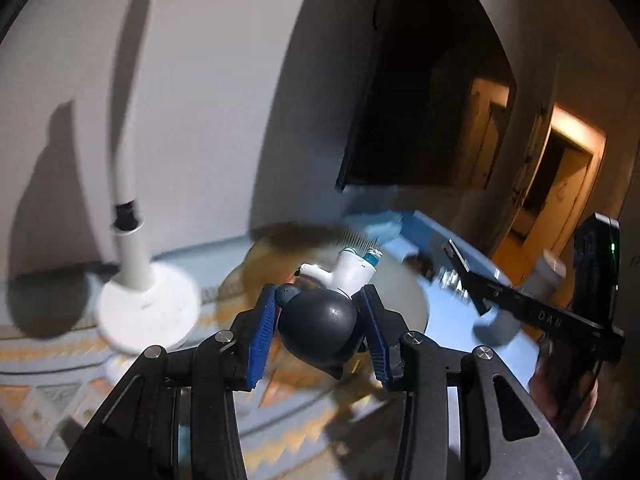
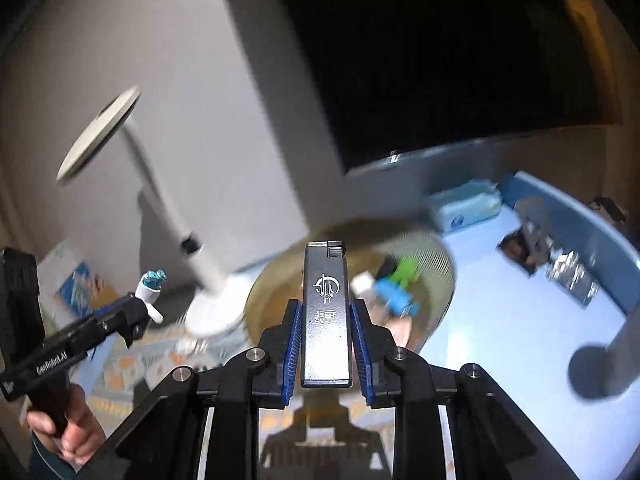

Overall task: Organize rigid objects
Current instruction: 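Carry figure and USB box into the amber bowl and open both grippers, then withdraw both grippers from the bowl back toward the remaining items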

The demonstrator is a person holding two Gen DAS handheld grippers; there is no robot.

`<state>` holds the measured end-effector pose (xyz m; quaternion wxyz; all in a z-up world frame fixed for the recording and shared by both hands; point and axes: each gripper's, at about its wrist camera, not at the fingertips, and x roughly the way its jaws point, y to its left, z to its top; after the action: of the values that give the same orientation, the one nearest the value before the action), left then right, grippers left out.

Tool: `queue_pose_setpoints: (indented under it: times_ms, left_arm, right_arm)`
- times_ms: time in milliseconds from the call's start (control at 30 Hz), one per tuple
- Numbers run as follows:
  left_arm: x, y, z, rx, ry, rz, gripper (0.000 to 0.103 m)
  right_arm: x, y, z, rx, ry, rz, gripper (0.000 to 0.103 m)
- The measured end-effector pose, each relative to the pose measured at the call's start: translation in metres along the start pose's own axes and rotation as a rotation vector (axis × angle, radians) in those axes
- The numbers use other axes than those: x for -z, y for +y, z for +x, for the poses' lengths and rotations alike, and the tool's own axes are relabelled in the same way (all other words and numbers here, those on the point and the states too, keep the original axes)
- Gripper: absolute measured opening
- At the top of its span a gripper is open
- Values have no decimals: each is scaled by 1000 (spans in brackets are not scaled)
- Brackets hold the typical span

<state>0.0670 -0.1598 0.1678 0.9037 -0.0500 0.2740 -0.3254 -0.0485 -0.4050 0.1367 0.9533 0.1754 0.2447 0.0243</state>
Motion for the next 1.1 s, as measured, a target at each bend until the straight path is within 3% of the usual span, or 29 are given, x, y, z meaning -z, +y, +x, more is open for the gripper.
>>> queue_pose_setpoints:
  times_ms: [133,200,267,467,600,733,800,833,867,933,1100]
  left_arm:
    - [-25,-7,51,15,9,-60,38]
    - [-26,-7,75,19,38,-91,38]
    - [-20,-11,99,-2,73,-105,38]
    - [2,-14,151,-25,164,-134,38]
    - [12,-11,172,-23,226,-139,38]
    - [17,-9,179,-32,244,-139,39]
    - [15,-12,175,-20,227,-129,53]
    - [13,-14,170,-7,215,-120,68]
    - [11,-16,163,18,202,-111,73]
    - [6,-20,144,84,184,-76,73]
    - [-3,-19,85,90,123,-56,73]
  right_arm:
    - [-27,-14,7,24,-29,47,24]
    - [-41,-27,23,105,-27,57,24]
    - [-43,-31,30,108,-12,63,24]
    - [-34,-51,71,217,90,40,24]
    - [-20,-67,100,214,212,63,24]
    - [-14,-76,109,222,220,73,24]
    - [-17,-79,109,227,222,74,27]
    - [-17,-79,109,227,222,74,35]
    - [-18,-78,108,222,226,72,48]
    - [-20,-74,97,191,203,75,56]
    - [-23,-48,66,120,144,75,56]
